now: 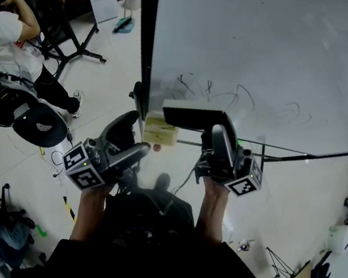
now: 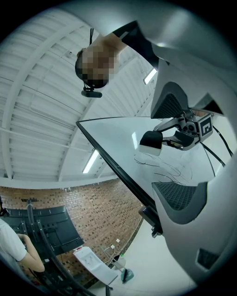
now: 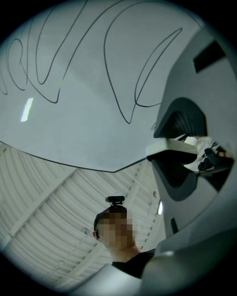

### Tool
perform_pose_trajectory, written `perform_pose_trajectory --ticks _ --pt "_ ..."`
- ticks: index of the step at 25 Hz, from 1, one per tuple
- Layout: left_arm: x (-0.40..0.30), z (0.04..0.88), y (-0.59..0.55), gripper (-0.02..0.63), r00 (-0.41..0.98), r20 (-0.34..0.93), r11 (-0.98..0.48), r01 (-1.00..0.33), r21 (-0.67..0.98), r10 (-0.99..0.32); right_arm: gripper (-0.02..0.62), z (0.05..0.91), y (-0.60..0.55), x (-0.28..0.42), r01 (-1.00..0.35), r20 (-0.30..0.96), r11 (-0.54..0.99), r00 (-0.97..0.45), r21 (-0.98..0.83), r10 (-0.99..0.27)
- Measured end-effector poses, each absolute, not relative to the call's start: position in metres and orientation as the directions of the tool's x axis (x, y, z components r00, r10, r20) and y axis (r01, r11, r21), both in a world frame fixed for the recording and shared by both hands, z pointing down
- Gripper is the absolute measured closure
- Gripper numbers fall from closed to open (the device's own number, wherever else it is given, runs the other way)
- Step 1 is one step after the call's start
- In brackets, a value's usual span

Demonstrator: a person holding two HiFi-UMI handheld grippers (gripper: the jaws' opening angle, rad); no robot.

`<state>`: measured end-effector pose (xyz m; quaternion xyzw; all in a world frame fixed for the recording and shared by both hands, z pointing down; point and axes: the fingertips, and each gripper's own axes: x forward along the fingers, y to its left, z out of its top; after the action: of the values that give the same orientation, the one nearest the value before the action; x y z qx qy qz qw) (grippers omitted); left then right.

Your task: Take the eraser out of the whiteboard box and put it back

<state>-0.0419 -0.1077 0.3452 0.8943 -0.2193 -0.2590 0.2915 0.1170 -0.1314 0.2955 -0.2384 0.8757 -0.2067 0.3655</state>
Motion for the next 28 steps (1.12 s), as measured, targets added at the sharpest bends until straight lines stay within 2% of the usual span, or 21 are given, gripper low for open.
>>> perform_pose_trajectory --ticks 17,28 --pt "-0.039 0.345 -0.108 0.179 0.773 -0.335 -0.732 -0.234 0.639 -0.54 0.434 0.331 -0.136 0.096 -0.317 -0.373 0.783 -0.743 -0.535 -0.555" --pt "-0.043 0.351 -0.11 0.179 0.764 -0.329 -0.718 -0.24 0.653 -0.555 0.434 0.363 -0.141 0.085 -0.409 -0.227 0.774 -0.796 -0.483 -0.562"
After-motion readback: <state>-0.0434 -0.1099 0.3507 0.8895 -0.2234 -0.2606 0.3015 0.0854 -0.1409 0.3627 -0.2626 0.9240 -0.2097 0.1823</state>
